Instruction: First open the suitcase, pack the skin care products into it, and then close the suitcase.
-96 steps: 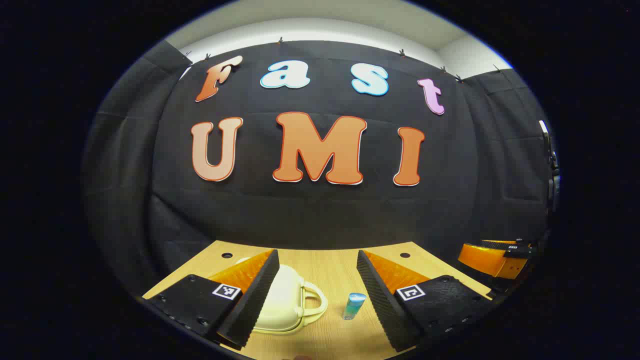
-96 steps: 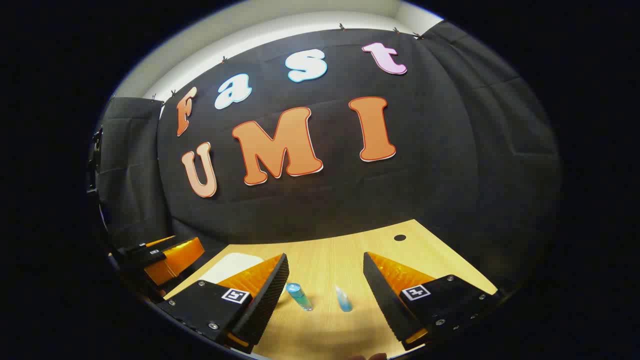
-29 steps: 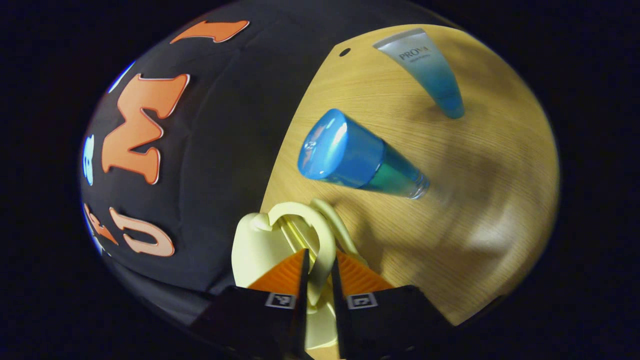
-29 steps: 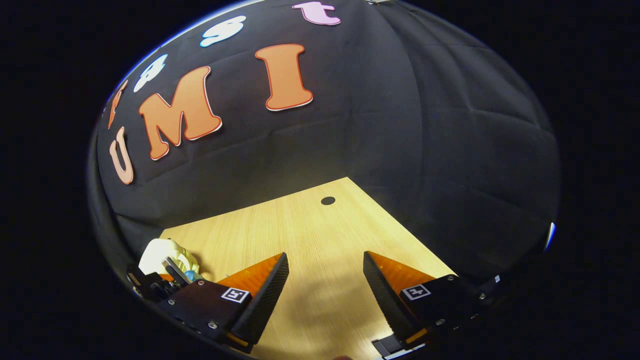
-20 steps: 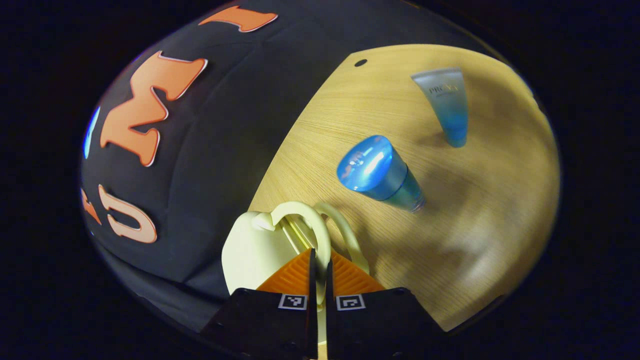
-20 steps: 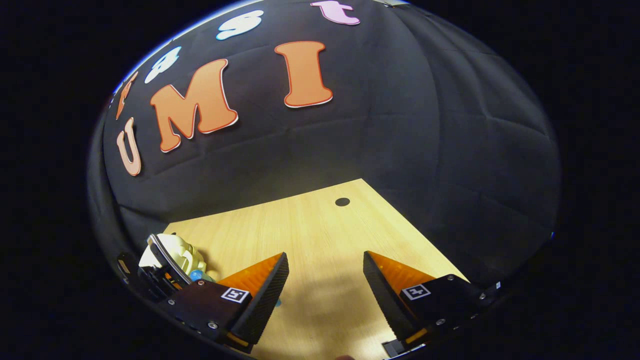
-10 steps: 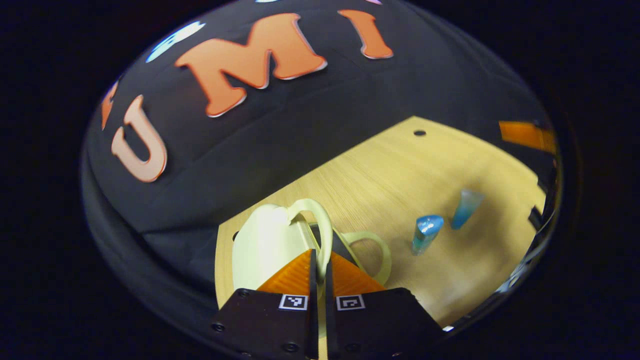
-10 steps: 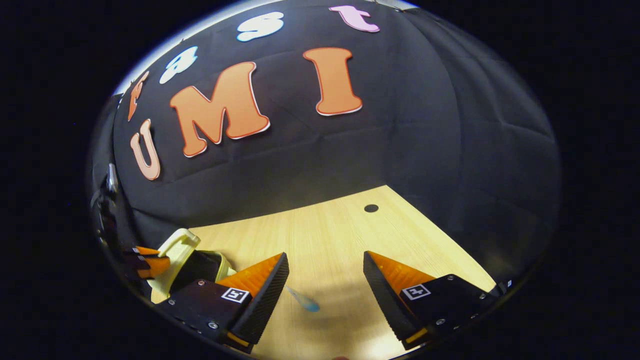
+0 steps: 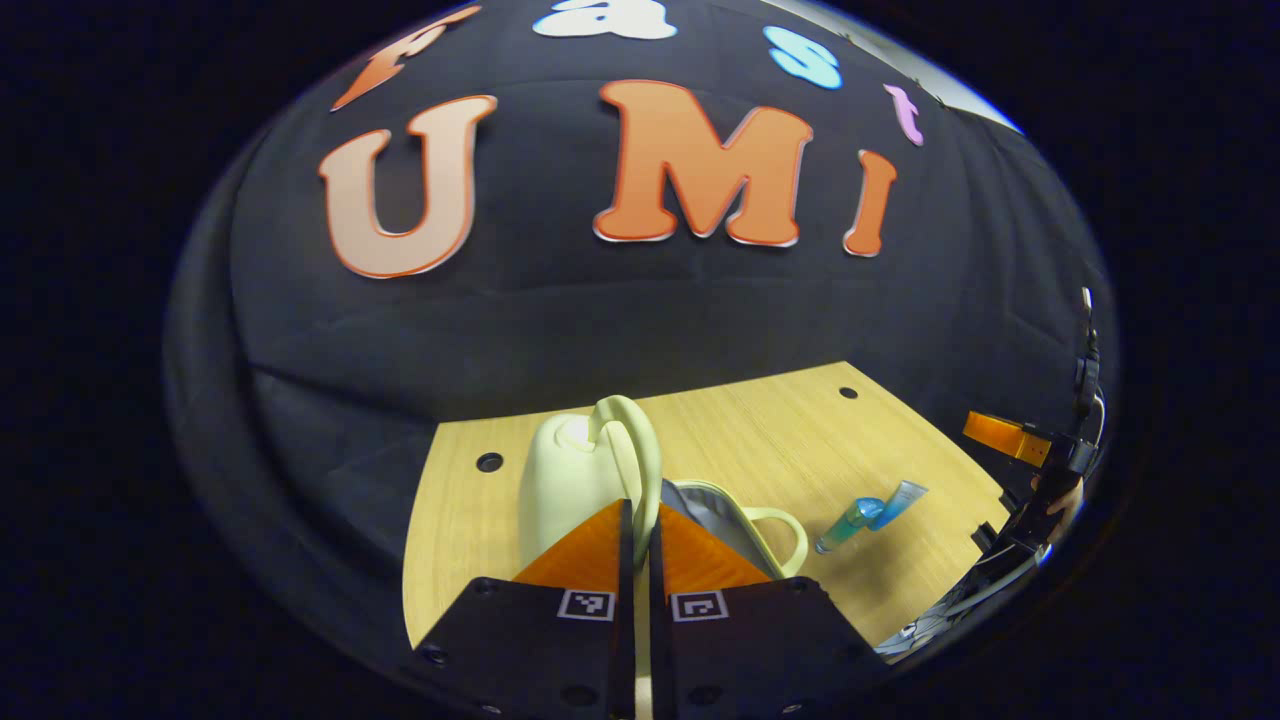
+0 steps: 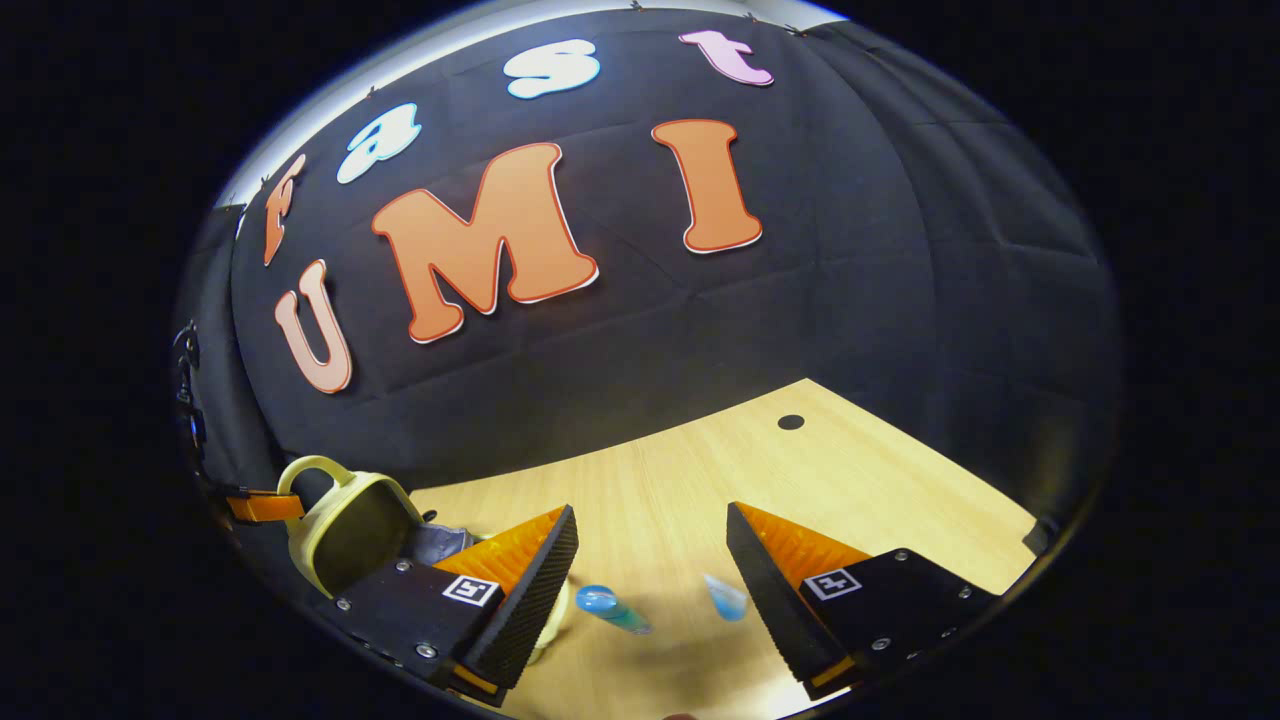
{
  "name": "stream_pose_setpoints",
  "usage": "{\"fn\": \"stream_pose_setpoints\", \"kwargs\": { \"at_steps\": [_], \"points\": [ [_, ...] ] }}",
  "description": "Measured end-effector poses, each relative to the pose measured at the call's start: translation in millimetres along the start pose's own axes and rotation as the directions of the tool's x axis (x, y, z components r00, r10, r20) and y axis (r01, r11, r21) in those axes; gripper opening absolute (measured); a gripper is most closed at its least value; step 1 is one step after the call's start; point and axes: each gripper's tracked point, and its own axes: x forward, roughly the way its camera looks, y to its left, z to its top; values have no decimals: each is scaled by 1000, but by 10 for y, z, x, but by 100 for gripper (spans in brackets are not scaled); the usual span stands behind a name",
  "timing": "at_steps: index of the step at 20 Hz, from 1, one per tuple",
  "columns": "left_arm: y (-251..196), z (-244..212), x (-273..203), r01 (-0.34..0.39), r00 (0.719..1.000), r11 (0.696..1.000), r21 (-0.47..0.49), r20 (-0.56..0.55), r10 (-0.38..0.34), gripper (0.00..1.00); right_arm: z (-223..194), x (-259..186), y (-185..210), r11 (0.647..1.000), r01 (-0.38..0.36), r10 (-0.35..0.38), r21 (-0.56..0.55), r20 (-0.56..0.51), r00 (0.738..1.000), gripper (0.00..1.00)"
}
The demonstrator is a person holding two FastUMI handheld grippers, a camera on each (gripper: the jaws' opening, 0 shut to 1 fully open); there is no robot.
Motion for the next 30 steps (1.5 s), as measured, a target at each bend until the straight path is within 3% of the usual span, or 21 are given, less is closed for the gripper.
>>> {"fn": "stream_pose_setpoints", "kwargs": {
  "at_steps": [5, 8, 13, 18, 22, 27, 30],
  "points": [
    [813, -161, -151, -34, 999, 992, -126, 14, 36, 6, 82, -123, 356, 999, -3, 3, -33, 25, 1000, 95],
    [1459, -345, -262, -95, 995, 975, -200, -1, 97, 5, 78, -171, 505, 999, -12, 13, -36, 20, 1000, 95],
    [2296, -1014, -189, -181, 982, 945, -271, -107, 158, 6, -56, -228, 525, 1000, -9, 10, 17, -31, 999, 95],
    [2793, -2073, 164, -230, 958, 900, -370, -249, 143, 6, -182, -278, 503, 1000, 7, -7, -1, -70, 998, 95],
    [2814, -2572, 400, -269, 937, 882, -388, -318, 146, 8, -261, -295, 493, 1000, 18, -16, 15, -96, 995, 95],
    [2960, -2722, 380, -309, 912, 905, -293, -361, 195, 30, -312, -309, 425, 999, 38, -39, -17, -115, 993, 95],
    [3128, -2641, 290, -383, 890, 900, -210, -343, 299, 85, -311, -310, 420, 999, 27, -29, -20, -111, 993, 95]
  ]
}}
